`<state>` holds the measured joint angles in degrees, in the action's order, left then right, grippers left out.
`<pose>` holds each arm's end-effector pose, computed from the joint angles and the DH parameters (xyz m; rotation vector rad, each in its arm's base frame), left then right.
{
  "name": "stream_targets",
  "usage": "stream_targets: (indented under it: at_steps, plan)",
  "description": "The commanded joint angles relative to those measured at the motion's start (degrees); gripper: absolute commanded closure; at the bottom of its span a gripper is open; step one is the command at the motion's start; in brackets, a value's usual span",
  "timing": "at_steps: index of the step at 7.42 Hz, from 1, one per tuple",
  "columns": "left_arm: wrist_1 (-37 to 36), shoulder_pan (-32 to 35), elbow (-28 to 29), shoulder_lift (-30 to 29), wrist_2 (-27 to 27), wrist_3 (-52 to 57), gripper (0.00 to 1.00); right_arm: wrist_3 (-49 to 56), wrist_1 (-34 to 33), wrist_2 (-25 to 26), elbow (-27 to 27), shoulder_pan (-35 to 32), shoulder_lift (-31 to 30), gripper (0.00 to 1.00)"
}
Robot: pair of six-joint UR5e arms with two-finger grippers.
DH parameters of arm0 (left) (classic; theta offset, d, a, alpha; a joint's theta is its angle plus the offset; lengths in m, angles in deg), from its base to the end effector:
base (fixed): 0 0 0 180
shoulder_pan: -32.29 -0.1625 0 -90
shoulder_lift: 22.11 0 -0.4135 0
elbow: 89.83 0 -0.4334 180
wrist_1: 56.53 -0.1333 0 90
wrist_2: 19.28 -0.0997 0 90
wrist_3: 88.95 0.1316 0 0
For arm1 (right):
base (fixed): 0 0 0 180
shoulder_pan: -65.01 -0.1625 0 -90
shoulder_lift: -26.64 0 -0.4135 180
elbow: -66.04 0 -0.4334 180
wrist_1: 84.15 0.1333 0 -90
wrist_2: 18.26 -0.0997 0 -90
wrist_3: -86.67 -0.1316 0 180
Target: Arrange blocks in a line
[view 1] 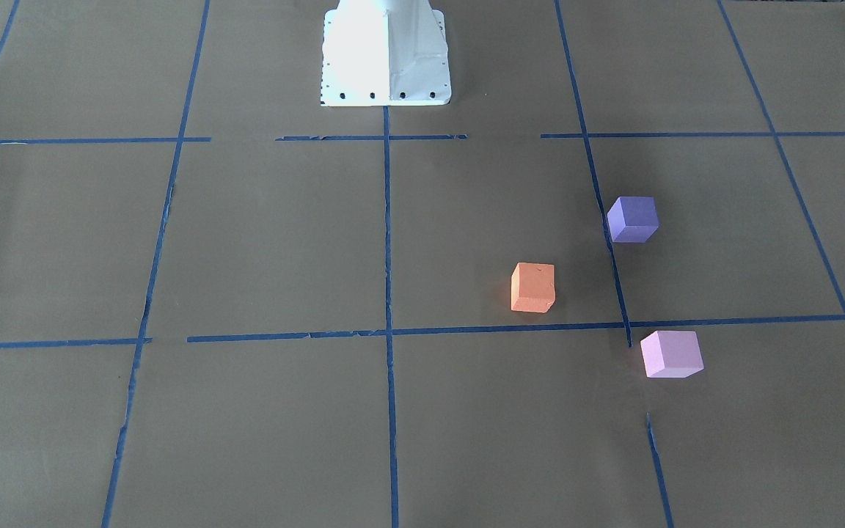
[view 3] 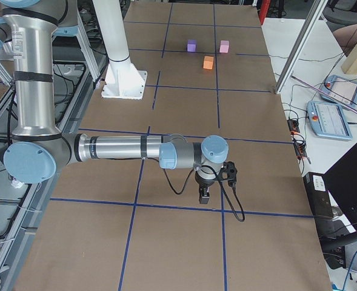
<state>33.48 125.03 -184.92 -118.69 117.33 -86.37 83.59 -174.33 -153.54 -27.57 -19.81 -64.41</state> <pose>-0.0657 -0.5853 0.5540 0.2299 0.8008 0.0803 -0.0081 -0.5303 0.6450 -0.0177 -0.7910 -0.0511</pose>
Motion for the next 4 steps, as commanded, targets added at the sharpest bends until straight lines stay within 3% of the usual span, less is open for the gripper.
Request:
stream_targets:
  at_steps: [1,4]
  plan:
    - [0.8,-5.7,-4.9,-3.0,0.1,-10.7,0.00,0.0,0.0,0.0,0.0,0.0,0.0,0.00]
    - [4.9,-20.6,-5.5,-8.2,-1.6,-25.5,0.00,0.0,-0.1,0.0,0.0,0.0,0.0,0.00]
